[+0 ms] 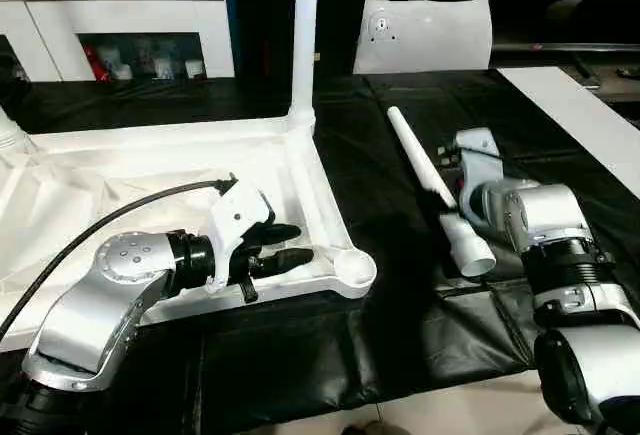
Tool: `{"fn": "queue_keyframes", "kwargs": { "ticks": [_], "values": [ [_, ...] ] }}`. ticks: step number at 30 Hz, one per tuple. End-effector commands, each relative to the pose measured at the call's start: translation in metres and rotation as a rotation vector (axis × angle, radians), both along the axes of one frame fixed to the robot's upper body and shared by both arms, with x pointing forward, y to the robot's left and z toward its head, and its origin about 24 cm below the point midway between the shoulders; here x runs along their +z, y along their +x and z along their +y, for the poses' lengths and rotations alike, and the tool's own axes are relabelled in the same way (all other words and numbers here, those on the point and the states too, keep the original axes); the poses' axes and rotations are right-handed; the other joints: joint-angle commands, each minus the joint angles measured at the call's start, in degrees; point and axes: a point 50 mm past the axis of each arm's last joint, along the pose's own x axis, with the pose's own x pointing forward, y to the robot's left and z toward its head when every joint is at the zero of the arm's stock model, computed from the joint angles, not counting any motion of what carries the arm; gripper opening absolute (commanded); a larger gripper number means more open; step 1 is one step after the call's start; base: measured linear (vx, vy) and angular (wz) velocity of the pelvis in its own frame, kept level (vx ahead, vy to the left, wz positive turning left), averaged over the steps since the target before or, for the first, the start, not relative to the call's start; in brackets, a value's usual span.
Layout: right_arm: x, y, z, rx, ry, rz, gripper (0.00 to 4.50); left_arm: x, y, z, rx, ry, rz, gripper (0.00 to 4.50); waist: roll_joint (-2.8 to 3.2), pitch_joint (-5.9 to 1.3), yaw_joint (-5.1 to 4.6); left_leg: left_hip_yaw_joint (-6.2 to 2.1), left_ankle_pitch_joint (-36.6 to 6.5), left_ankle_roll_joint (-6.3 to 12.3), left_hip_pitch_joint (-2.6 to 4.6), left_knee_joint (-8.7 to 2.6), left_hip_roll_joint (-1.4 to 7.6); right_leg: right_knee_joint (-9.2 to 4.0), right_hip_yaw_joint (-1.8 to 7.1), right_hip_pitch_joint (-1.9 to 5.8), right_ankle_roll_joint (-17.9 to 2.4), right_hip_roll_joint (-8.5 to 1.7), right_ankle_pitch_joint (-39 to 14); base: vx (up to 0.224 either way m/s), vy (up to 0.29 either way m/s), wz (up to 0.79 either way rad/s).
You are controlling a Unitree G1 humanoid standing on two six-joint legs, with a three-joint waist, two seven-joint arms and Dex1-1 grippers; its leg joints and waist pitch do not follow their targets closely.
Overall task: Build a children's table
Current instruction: Pick table leg
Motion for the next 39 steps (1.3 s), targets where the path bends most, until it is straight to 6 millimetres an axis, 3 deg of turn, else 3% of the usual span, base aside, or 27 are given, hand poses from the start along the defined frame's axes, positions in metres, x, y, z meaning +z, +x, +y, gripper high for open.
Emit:
{"fn": "queue_keyframes", "kwargs": {
  "ticks": [1, 4, 5, 10, 11, 14, 19, 20, 31, 32, 39],
  "values": [
    [-0.002, -0.001, -0.003, -0.014, 0.011, 0.044, 4.50, 0.005, -0.001, -0.005, -0.026, 0.003, -0.011, 2.15, 0.65, -3.66, -0.06, 0.00, -13.7, -1.93, 0.08, -3.67, 0.66, -4.28, 2.86, 2.77, -7.6, -2.80, -19.3, 0.000, 0.000, 0.00],
    [-0.010, -0.006, -0.005, -0.041, 0.065, 0.095, 4.50, 0.006, -0.001, -0.006, -0.029, 0.017, -0.014, 2.38, 0.57, -3.66, 0.02, 0.08, -13.0, -1.82, -0.09, -3.63, 0.64, -4.19, 2.90, 2.86, -8.2, -2.83, -18.1, 0.000, 0.000, 0.00],
    [-0.012, -0.006, -0.005, -0.047, 0.082, 0.109, 4.22, 0.006, -0.001, -0.005, -0.027, 0.026, -0.020, 2.54, 0.67, -3.73, 0.06, 0.06, -12.8, -1.87, -0.06, -3.61, 0.68, -4.12, 2.90, 2.92, -8.2, -2.85, -17.9, 0.000, 0.000, 0.00],
    [-0.016, -0.009, -0.006, -0.059, 0.113, 0.146, 4.01, 0.006, 0.000, -0.006, -0.020, 0.031, -0.025, 2.79, 0.57, -3.65, 0.05, 0.09, -13.2, -1.93, 0.00, -3.57, 0.66, -4.26, 2.83, 2.86, -8.1, -2.89, -19.2, 0.000, 0.000, 0.00],
    [-0.016, -0.009, -0.006, -0.060, 0.121, 0.154, 3.75, 0.006, 0.000, -0.006, -0.019, 0.032, -0.026, 3.02, 0.58, -3.62, 0.04, 0.06, -13.8, -1.96, 0.06, -3.58, 0.67, -4.33, 2.79, 2.80, -8.0, -2.90, -20.0, 0.000, 0.000, 0.00],
    [-0.019, -0.010, -0.006, -0.069, 0.129, 0.177, 3.56, 0.004, 0.000, -0.005, -0.019, 0.042, -0.022, 3.24, 0.72, -3.60, 0.03, -0.02, -14.4, -2.10, 0.12, -3.57, 0.69, -4.41, 2.72, 2.70, -7.7, -2.88, -20.7, 0.000, 0.000, 0.00],
    [-0.019, -0.011, -0.008, -0.082, 0.153, 0.189, 3.19, 0.004, 0.000, -0.005, -0.019, 0.041, -0.019, 3.32, 0.73, -3.63, 0.01, 0.00, -14.2, -2.27, 0.09, -3.54, 0.69, -4.37, 2.73, 2.71, -7.8, -2.87, -20.2, 0.000, 0.000, 0.00],
    [-0.019, -0.011, -0.008, -0.083, 0.155, 0.189, 3.10, 0.004, 0.000, -0.005, -0.020, 0.042, -0.019, 3.32, 0.52, -3.64, -0.03, 0.01, -14.2, -2.22, 0.02, -3.54, 0.69, -4.37, 2.72, 2.77, -7.8, -2.89, -20.3, 0.000, 0.000, 0.00],
    [-0.023, -0.011, -0.017, -0.132, 0.206, 0.139, 2.05, 0.003, 0.003, -0.004, -0.008, 0.037, -0.030, 3.32, 0.90, -3.67, -0.08, 0.00, -15.1, -2.17, 0.18, -3.42, 0.57, -4.57, 2.57, 2.66, -7.6, -2.82, -21.1, 0.000, 0.000, 0.00],
    [-0.022, -0.011, -0.020, -0.137, 0.215, 0.131, 1.99, 0.004, 0.004, -0.005, -0.006, 0.028, -0.036, 3.32, 1.11, -3.69, -0.02, -0.01, -15.2, -2.12, 0.21, -3.41, 0.55, -4.55, 2.58, 2.66, -7.6, -2.79, -20.9, 0.000, 0.000, 0.00],
    [-0.017, -0.010, -0.029, -0.148, 0.315, 0.003, 1.91, 0.005, 0.010, -0.004, 0.044, 0.016, -0.083, 3.32, 0.98, -3.75, -0.05, -0.03, -15.5, -1.73, 0.16, -3.40, 0.55, -4.66, 2.43, 2.78, -7.5, -2.75, -20.8, 0.000, 0.000, 0.00]
  ]
}}
